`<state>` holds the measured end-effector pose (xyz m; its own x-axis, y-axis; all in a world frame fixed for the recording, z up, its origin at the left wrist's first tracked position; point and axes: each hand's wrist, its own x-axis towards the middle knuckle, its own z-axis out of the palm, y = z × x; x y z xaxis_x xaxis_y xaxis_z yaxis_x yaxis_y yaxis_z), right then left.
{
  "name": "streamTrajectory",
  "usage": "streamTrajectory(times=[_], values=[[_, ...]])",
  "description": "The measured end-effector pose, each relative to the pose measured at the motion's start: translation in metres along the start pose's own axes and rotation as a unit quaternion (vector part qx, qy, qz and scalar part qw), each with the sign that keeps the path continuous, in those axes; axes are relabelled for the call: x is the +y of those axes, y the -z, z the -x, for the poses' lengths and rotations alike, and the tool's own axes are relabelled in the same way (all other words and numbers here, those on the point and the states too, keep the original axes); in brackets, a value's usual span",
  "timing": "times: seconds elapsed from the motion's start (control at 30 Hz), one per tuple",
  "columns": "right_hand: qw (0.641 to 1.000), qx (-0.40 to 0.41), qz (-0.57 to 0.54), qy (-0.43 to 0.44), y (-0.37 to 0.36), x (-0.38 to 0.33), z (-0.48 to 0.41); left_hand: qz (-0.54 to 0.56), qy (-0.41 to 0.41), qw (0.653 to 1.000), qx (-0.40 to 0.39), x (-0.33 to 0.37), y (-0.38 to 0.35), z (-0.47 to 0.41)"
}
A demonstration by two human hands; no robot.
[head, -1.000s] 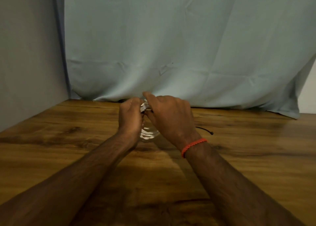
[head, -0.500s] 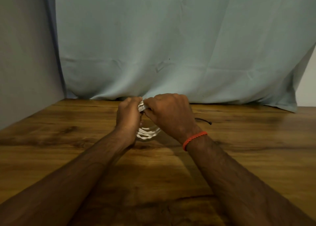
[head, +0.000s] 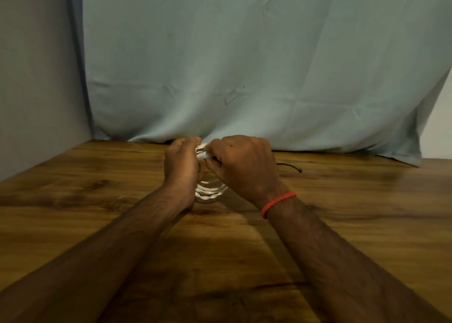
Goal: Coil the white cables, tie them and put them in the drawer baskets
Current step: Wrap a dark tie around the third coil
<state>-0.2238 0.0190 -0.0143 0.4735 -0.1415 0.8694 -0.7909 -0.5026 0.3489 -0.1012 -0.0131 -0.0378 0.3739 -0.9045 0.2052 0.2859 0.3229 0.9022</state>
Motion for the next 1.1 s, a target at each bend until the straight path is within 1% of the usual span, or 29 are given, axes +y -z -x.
streamTrajectory(times=[0.17, 0.37, 0.47, 0.57, 0.73, 0.87, 1.0, 1.07, 1.1], values=[[1.000, -0.007, -0.021, -0.010, -0.003, 0.000, 0.001, 0.005, 0.012, 1.000, 0.001, -0.003, 0.001, -0.002], [0.996, -0.041, -0.055, -0.057, -0.007, -0.001, 0.001, 0.014, 0.035, 0.999, 0.013, 0.000, -0.002, 0.001], [0.993, -0.059, -0.068, -0.075, -0.009, -0.001, 0.000, 0.006, 0.024, 0.999, 0.022, 0.001, -0.001, 0.001], [0.986, -0.086, -0.097, -0.103, -0.010, -0.003, 0.001, -0.009, 0.003, 1.000, 0.006, -0.003, 0.002, -0.003], [0.957, -0.127, -0.208, -0.159, -0.005, -0.012, 0.003, -0.037, -0.001, 0.999, 0.012, -0.005, 0.007, -0.008], [0.937, -0.156, -0.249, -0.190, -0.003, -0.017, 0.001, -0.059, -0.016, 0.998, 0.032, -0.007, 0.007, -0.012], [0.905, -0.187, -0.303, -0.234, 0.000, -0.013, -0.003, -0.057, -0.018, 0.997, 0.043, -0.004, 0.007, -0.012], [0.888, -0.221, -0.320, -0.244, 0.002, -0.010, -0.005, -0.052, -0.018, 0.997, 0.049, -0.002, 0.008, -0.011], [0.871, -0.249, -0.344, -0.248, 0.003, -0.008, -0.006, -0.049, -0.019, 0.997, 0.052, -0.001, 0.007, -0.010]])
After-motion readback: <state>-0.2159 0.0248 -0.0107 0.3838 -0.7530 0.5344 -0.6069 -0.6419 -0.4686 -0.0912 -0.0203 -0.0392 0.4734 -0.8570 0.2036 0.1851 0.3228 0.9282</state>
